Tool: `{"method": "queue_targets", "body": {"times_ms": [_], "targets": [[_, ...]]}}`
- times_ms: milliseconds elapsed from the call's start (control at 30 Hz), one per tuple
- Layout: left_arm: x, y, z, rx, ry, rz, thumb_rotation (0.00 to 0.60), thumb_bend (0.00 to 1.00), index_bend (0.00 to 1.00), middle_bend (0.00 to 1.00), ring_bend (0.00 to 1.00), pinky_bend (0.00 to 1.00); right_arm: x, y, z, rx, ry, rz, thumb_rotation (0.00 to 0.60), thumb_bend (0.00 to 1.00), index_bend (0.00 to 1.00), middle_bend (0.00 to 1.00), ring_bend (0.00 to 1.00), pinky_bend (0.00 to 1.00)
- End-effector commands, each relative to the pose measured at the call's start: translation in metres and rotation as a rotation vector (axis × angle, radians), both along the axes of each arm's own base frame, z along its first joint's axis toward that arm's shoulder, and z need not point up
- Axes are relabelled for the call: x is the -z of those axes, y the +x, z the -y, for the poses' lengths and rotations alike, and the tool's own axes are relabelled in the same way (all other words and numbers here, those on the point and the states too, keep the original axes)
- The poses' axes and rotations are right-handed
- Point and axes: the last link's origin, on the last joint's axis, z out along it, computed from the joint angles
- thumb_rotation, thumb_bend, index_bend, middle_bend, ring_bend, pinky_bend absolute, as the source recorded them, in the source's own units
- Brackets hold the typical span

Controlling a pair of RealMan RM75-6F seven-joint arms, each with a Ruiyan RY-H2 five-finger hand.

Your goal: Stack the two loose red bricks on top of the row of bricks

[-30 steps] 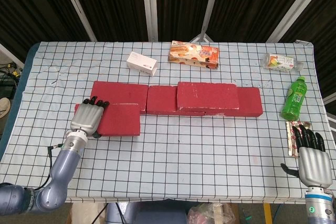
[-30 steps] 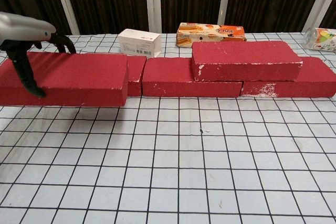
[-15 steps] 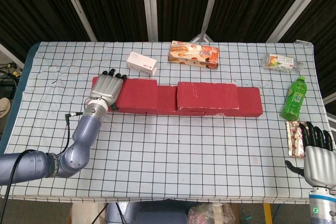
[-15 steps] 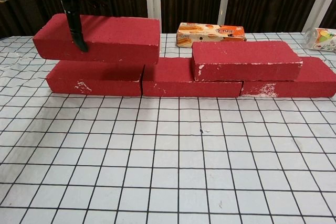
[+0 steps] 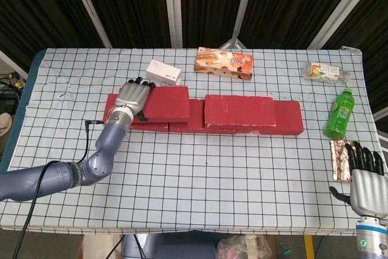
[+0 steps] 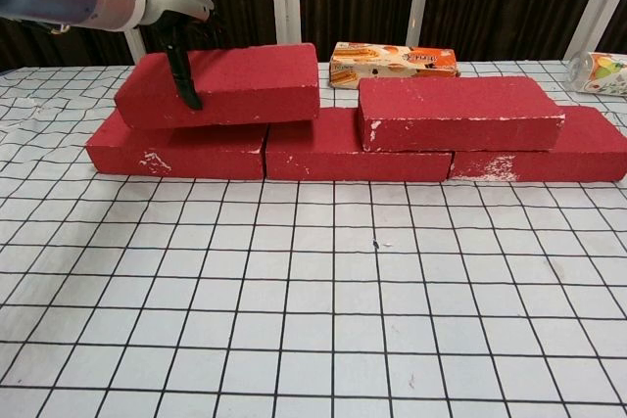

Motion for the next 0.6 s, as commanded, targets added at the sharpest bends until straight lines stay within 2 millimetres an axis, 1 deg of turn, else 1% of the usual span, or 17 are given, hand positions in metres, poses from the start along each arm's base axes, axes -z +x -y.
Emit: {"method": "queue_targets", "body": {"times_ms": [33,367,600], "targets": [[0.008,0.004,-0.001,0.026,-0.011,-0.018,0.600,0.00,0.21,0.18,0.07,0.14,0.001,0.000,0.001,0.004,0.005,-0.004,0.600,0.15,0.00,0.00,0.00,0.00],[0.018,0.014,0.000,0.046,-0.019,-0.041,0.600,0.00,0.21,0.18,0.07,0.14,0.001,-0.002,0.001,0.012,0.004,0.001,0.600,0.15,0.00,0.00,0.00,0.00],[0.027,0.014,-0.001,0.039,-0.026,-0.044,0.600,0.00,0.21,0.18,0.07,0.14,0.000,-0.002,0.001,0.013,0.000,0.005,0.600,0.15,0.00,0.00,0.00,0.00]]}}
